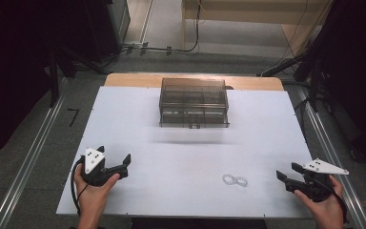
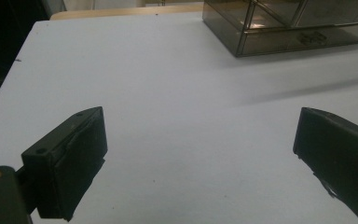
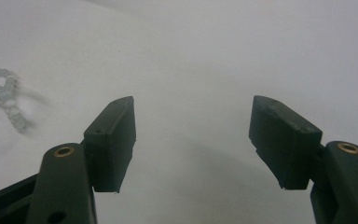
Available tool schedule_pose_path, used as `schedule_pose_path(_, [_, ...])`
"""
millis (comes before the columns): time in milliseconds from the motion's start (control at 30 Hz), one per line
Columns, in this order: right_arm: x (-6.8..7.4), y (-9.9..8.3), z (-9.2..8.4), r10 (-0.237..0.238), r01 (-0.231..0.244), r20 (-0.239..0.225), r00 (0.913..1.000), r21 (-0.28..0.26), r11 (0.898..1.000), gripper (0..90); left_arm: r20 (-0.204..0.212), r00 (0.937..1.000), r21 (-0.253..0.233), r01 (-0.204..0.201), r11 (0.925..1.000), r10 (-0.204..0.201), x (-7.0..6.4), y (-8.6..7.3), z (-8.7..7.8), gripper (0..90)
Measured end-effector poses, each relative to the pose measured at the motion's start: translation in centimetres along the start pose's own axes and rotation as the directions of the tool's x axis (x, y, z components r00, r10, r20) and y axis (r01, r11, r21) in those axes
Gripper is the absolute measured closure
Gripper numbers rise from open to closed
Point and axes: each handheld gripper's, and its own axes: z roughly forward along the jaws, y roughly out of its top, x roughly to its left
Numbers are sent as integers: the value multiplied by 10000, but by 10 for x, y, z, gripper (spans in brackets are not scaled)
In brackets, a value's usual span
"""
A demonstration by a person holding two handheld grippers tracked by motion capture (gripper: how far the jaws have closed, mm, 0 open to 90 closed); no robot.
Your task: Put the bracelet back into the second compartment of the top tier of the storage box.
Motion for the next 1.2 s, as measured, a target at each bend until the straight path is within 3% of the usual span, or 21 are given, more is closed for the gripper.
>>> schedule_pose_path(1200, [20,6,13,-688,719,-778,9946,369,9967,305,21,10000,52,-69,10000,69,-1,0,1,31])
